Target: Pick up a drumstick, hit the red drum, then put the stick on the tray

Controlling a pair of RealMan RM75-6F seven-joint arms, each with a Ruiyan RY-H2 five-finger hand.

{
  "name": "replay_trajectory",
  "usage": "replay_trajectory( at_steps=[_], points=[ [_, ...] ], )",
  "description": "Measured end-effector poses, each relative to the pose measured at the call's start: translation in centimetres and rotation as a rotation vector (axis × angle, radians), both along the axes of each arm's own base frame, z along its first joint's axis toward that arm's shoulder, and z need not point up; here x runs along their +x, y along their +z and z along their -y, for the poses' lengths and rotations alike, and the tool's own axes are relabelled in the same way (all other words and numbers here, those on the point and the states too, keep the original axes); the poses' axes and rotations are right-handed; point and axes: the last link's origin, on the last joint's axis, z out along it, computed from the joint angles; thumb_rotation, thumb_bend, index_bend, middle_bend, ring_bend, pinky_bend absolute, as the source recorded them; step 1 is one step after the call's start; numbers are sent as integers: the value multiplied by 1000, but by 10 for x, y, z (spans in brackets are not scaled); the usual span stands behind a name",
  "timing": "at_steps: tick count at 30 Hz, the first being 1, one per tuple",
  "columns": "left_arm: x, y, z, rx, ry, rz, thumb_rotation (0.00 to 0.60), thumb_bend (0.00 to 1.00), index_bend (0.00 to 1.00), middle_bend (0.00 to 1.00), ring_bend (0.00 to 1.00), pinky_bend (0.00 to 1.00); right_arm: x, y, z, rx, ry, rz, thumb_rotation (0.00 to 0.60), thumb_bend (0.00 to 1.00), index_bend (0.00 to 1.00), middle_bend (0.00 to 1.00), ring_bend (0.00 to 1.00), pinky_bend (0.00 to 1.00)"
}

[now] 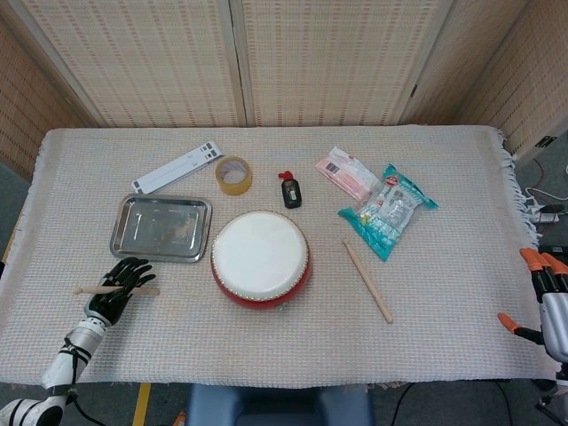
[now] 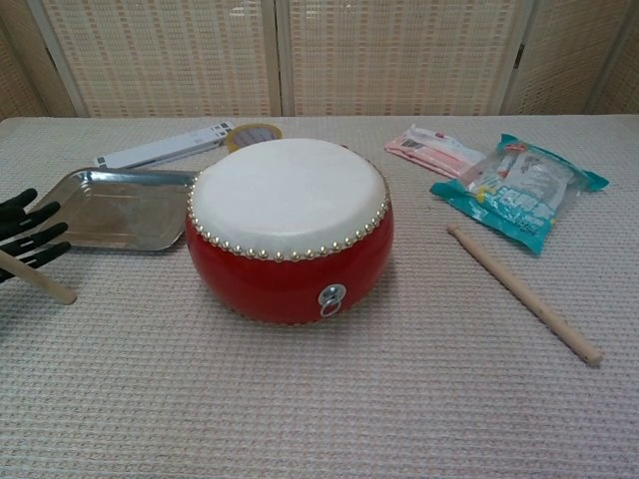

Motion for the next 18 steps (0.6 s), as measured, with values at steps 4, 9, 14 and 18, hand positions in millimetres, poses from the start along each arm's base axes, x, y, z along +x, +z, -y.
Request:
replay_trajectory(
  at_steps=[4, 9, 14, 18],
  points=[
    [4, -3, -6, 7, 6, -11, 594, 327, 429, 403, 338, 372, 0, 0, 0, 0, 1, 2, 600, 92, 17, 90, 8, 157],
    [13, -5, -15, 13, -9, -20, 522, 288, 460, 461, 422, 422, 0, 1, -1, -2, 1, 4, 600, 93, 17, 90, 8, 160],
    [18, -7, -19, 12, -20, -28, 417, 257, 546, 543, 523, 496, -1, 0, -1, -2, 0, 7, 600, 93, 17, 90, 8, 160],
    [20, -10, -21, 6, -21, -31, 402, 249, 601, 608, 584, 539, -1, 1, -1, -4, 0, 6, 600, 93, 17, 90, 8, 163]
  ],
)
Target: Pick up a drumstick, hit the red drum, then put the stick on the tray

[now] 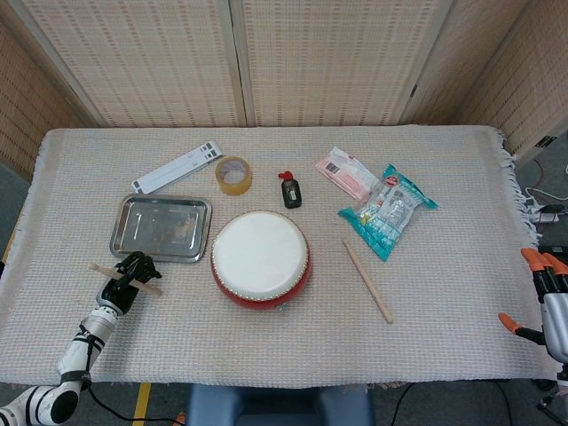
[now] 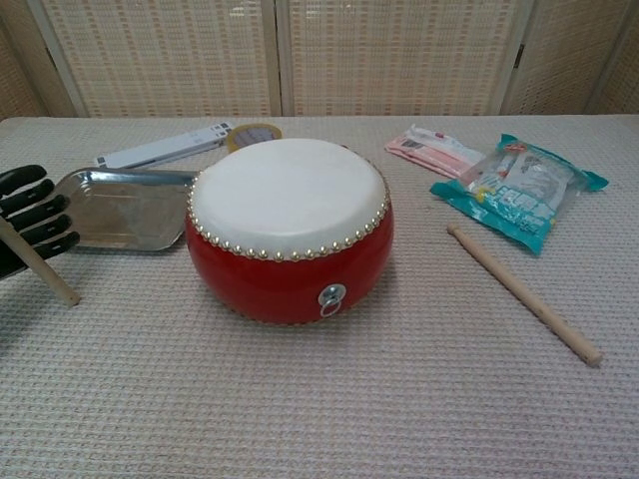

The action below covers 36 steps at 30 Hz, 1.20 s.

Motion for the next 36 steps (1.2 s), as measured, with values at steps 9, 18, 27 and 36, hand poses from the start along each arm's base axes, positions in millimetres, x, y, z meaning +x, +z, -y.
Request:
replay_trajectory(
  at_steps=[9, 18, 27, 36],
  points=[
    [1, -6, -3, -4, -16, -30, 383, 239, 651, 667, 639, 574, 1, 0, 0, 0, 3, 3, 600, 93, 17, 90, 8, 167],
    [3, -13, -9, -3, -52, -106, 407, 239, 710, 727, 692, 593, 2, 0, 1, 2, 6, 11, 600, 93, 17, 90, 8, 168],
    [4, -17, -8, -6, -68, -112, 412, 238, 730, 762, 727, 604, 3, 1, 1, 0, 10, 13, 600, 93, 17, 90, 8, 171],
    [4, -19, -2, -13, -102, -133, 409, 238, 778, 801, 760, 609, 4, 1, 1, -1, 16, 20, 600, 93, 19, 90, 8, 173]
  ],
)
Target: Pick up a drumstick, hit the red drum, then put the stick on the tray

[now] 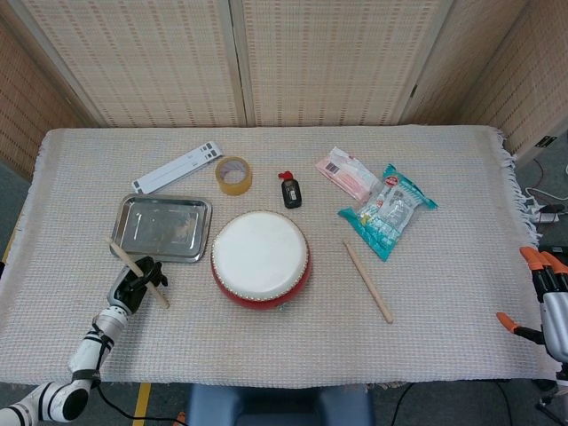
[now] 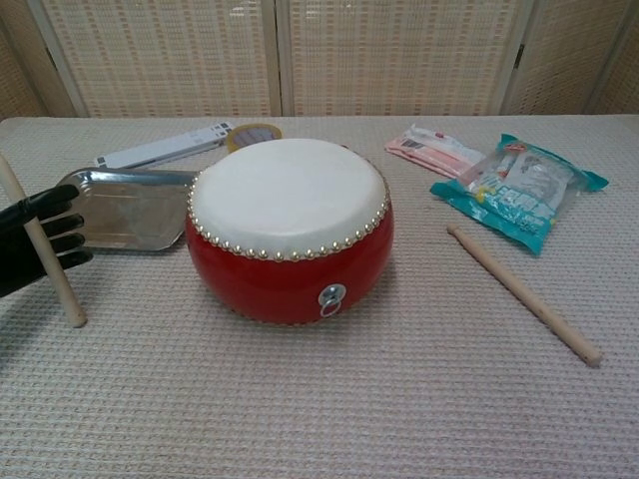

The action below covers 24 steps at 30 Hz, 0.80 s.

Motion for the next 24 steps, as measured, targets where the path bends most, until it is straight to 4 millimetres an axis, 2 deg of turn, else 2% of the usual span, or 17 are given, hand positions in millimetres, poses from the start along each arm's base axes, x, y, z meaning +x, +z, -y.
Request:
replay_trajectory(
  at_steps=[7, 13, 24],
  points=[
    [1, -1, 10, -8, -46, -14, 414, 238, 829, 854, 808, 655, 2, 0, 0, -1, 9, 2, 600, 93, 25, 90, 10, 175],
    [3, -2, 22, -15, -82, -17, 410, 238, 830, 853, 808, 655, 2, 0, 0, -2, 11, 5, 600, 93, 26, 90, 12, 178],
    [6, -12, 30, -36, -131, -54, 406, 239, 830, 851, 809, 653, 3, 0, 0, -1, 15, 10, 600, 93, 26, 90, 12, 178]
  ],
)
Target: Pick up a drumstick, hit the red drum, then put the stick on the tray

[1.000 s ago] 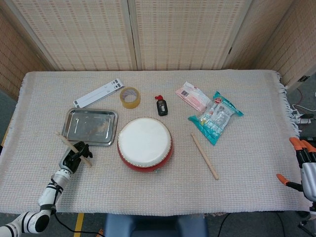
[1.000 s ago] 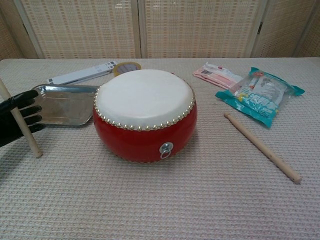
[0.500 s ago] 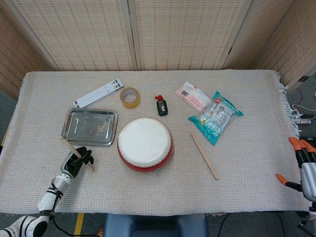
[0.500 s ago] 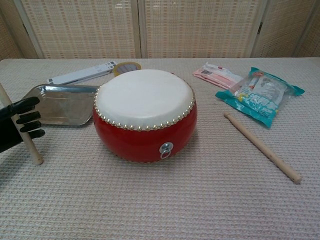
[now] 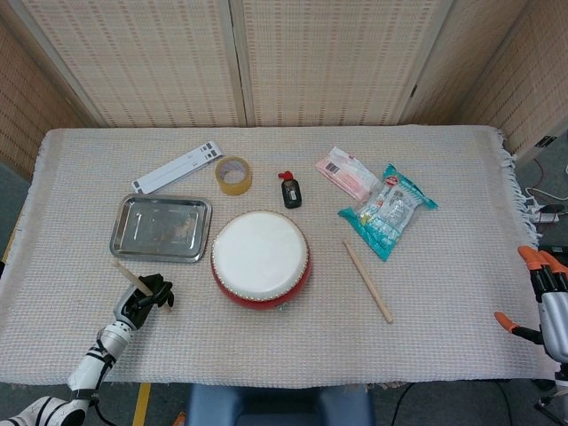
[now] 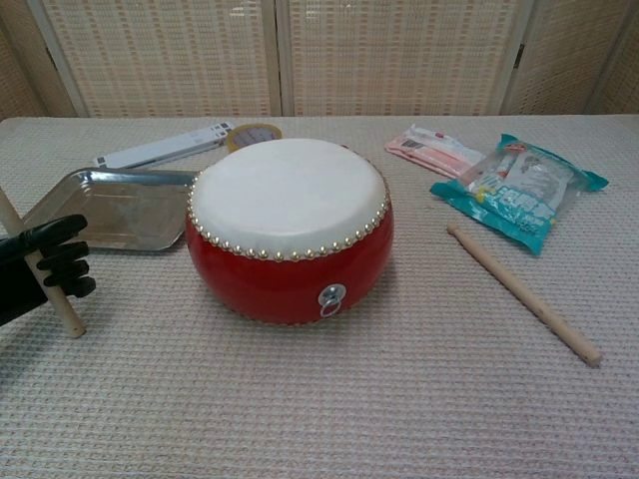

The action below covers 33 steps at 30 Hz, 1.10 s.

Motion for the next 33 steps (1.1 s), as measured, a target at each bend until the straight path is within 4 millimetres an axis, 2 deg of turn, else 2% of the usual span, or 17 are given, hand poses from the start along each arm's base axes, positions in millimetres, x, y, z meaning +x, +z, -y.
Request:
replay_trajectory(
  at_steps=[7, 11, 14, 18, 24, 29, 33],
  points=[
    [1, -5, 6, -9, -44, -51, 409, 240, 837, 857, 809, 653, 0, 0, 0, -1, 1, 2, 600, 93, 26, 90, 16, 178],
    [3, -12, 10, -18, -58, -69, 437, 242, 866, 881, 831, 660, 0, 0, 0, -2, 2, 5, 600, 93, 28, 90, 19, 180],
    [3, -14, 10, -19, -65, -81, 464, 241, 906, 920, 868, 688, 0, 0, -1, -3, 4, 5, 600, 92, 30, 90, 20, 183],
    [6, -18, 9, -22, -66, -80, 529, 242, 929, 946, 891, 728, 0, 0, 0, -5, 7, 7, 600, 93, 32, 90, 20, 185],
    [6, -22, 7, -27, -68, -91, 561, 242, 935, 962, 908, 763, 0, 1, 0, -9, 13, 8, 600, 92, 40, 90, 26, 192],
    [6, -23, 6, -29, -66, -100, 596, 241, 971, 998, 951, 827, 1, 0, 0, -10, 17, 9, 600, 93, 42, 90, 28, 196],
    [5, -24, 6, -22, -59, -110, 600, 244, 997, 1000, 986, 879, 1, 0, -1, -11, 20, 10, 600, 93, 42, 90, 29, 197]
  ],
)
